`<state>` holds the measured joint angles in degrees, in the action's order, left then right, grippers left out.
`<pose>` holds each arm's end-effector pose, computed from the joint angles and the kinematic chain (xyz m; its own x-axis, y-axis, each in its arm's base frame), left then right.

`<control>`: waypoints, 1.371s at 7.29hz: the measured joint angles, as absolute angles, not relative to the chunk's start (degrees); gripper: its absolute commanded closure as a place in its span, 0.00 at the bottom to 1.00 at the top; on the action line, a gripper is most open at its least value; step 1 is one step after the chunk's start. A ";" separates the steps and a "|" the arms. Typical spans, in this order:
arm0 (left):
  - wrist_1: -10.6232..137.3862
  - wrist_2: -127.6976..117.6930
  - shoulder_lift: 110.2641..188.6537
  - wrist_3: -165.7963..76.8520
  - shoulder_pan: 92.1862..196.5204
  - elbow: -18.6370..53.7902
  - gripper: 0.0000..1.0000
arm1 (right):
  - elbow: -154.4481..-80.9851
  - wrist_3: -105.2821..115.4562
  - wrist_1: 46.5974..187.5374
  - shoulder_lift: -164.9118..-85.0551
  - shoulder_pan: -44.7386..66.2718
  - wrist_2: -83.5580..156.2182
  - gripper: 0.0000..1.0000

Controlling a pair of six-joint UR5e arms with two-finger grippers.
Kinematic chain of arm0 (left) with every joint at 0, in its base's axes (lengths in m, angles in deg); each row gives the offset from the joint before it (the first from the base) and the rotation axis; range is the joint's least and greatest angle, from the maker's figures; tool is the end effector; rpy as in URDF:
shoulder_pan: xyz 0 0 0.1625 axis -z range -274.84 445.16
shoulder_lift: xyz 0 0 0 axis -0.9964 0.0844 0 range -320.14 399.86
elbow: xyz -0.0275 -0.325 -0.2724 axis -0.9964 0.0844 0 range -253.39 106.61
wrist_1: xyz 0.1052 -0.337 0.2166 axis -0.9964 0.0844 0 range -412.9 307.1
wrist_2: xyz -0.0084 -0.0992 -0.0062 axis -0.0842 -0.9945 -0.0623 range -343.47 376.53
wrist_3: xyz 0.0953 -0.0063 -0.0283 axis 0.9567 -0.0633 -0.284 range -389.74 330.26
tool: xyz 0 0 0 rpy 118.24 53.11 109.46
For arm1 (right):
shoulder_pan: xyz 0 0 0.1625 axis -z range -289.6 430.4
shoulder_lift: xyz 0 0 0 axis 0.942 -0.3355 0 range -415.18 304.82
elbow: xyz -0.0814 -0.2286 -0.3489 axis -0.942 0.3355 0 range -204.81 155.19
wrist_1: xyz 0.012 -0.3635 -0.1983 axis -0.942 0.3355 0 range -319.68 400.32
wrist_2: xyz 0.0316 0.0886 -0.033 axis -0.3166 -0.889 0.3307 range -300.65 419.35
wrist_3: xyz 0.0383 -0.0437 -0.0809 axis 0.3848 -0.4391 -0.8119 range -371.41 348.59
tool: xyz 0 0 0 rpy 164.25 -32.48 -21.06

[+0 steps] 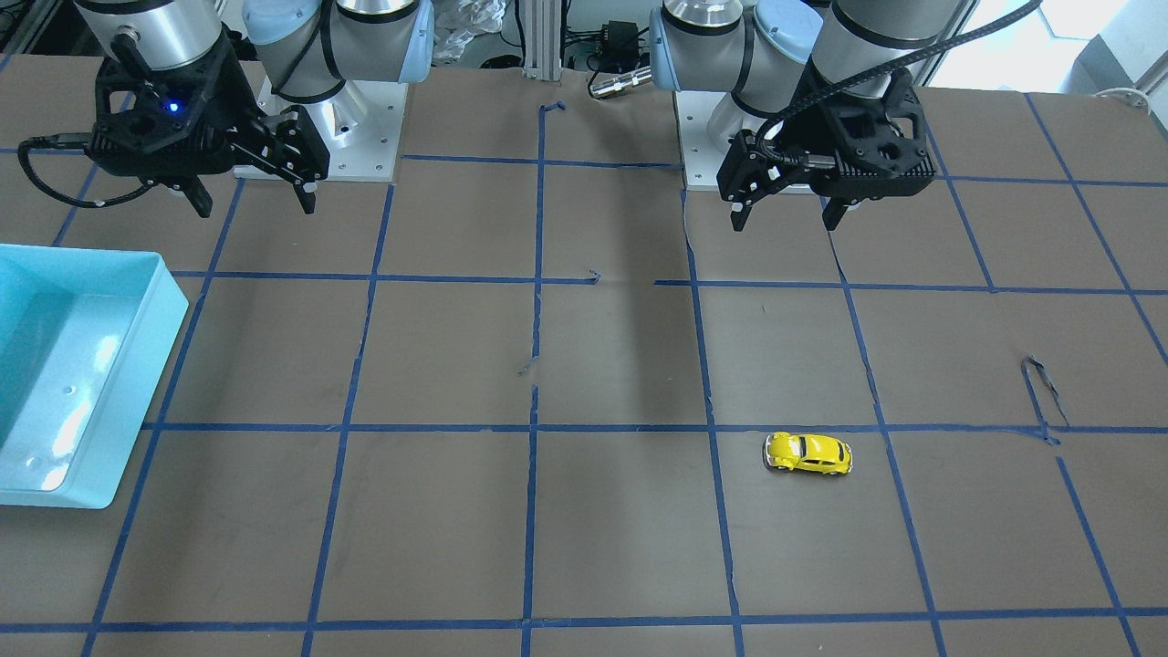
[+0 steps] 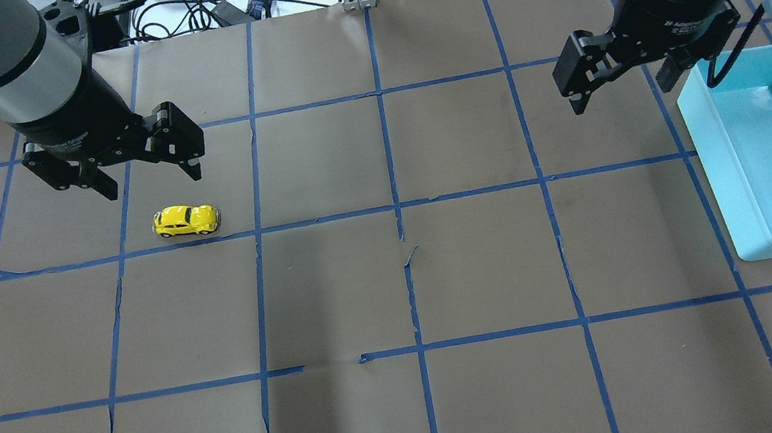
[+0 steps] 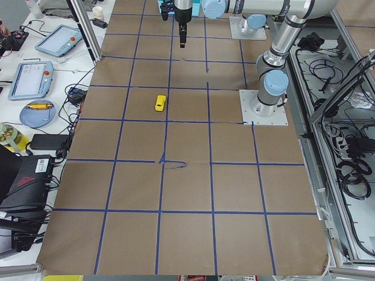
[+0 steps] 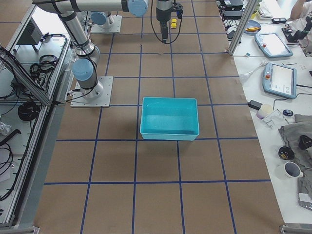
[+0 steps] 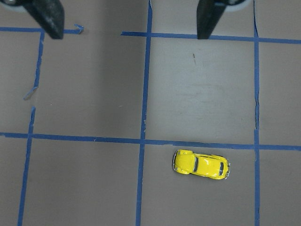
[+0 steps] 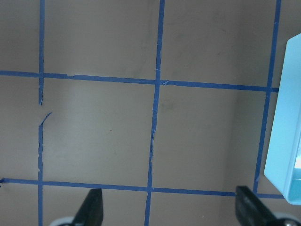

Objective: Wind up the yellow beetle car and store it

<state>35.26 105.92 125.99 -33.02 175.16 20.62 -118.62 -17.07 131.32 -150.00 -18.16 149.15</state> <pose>-0.1344 -0.4661 0.4889 -0.9983 -0.0566 0.0124 -0.0570 0.9979 -0.0292 0.1221 -0.4628 0.4969 -0.9973 -0.0735 0.0000 -0.0735 0.9967 -0.0353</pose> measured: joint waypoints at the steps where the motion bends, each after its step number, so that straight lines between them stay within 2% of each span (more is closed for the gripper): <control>1: 35.26 105.92 126.00 -33.04 175.16 20.64 0.00 | -118.64 -17.09 131.24 -149.99 -18.17 149.11 0.00; 7: 35.26 105.88 126.13 -32.35 175.14 20.67 0.00 | -118.90 -16.86 131.02 -150.26 -18.19 149.25 0.00; 10: 33.58 105.97 128.14 -14.75 174.79 21.48 0.00 | -118.48 -16.88 130.90 -150.33 -18.28 149.24 0.00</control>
<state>33.58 105.97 128.14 -14.75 174.79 21.48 -118.48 -16.88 130.90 -150.33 -18.28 149.24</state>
